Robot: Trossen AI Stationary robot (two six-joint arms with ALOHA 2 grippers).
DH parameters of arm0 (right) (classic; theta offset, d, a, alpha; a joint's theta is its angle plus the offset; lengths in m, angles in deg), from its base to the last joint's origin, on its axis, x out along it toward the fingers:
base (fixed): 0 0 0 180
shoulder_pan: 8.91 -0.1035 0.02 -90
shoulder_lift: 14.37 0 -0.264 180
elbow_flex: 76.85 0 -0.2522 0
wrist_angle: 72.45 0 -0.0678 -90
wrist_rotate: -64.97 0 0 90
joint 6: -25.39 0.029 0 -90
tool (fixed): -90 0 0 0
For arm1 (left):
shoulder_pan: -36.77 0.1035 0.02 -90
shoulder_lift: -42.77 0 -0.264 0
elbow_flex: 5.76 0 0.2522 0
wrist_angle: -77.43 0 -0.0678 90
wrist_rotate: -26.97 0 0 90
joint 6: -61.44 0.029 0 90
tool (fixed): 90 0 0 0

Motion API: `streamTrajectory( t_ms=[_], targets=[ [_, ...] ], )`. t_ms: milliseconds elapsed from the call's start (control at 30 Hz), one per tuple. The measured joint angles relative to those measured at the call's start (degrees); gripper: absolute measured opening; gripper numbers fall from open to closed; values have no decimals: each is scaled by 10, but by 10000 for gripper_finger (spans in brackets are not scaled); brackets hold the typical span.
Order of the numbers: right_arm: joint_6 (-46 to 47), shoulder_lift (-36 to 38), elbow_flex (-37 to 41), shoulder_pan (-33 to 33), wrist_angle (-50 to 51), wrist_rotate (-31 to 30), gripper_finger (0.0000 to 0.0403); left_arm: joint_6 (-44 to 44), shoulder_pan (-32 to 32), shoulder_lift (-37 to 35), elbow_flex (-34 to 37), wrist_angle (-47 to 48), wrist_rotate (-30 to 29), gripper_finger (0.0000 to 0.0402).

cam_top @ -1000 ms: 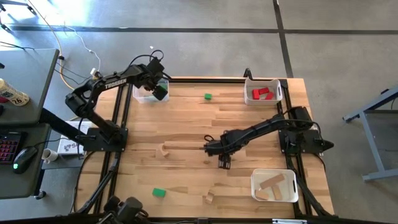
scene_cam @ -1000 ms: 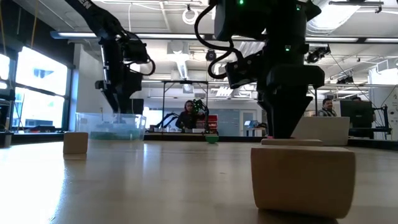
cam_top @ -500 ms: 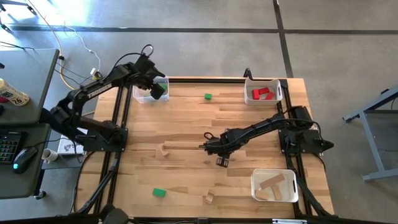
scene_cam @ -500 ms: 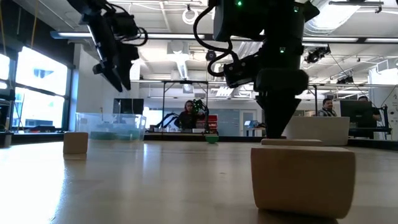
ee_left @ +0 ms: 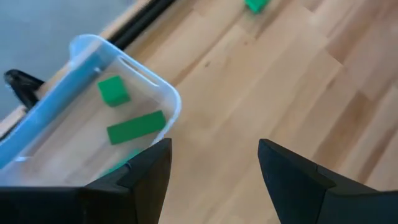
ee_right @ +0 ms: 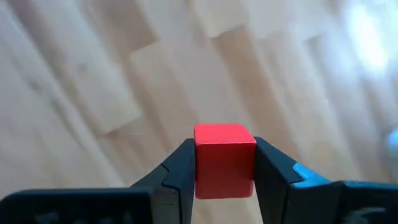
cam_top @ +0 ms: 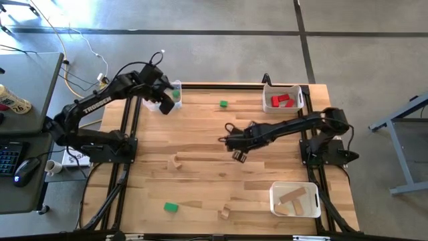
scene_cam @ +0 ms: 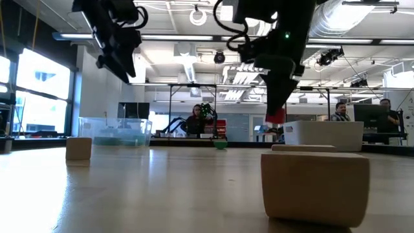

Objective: Sort & place blocks by color
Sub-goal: Put the red block into the gray bin

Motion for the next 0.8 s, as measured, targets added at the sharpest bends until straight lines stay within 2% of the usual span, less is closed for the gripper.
streamTrajectory(
  t_ms=[233, 467, 800],
  targets=[
    [0, 48, 0, 25, 65, -55, 101, -2, -52, -1, 0, 30, 0, 227],
    [-31, 73, 0, 59, 138, -102, 101, -48, -103, -1, 0, 36, 0, 227],
    [-135, 88, 0, 160, 159, -105, 101, -99, -165, 0, 0, 49, -5, 227]
  ],
)
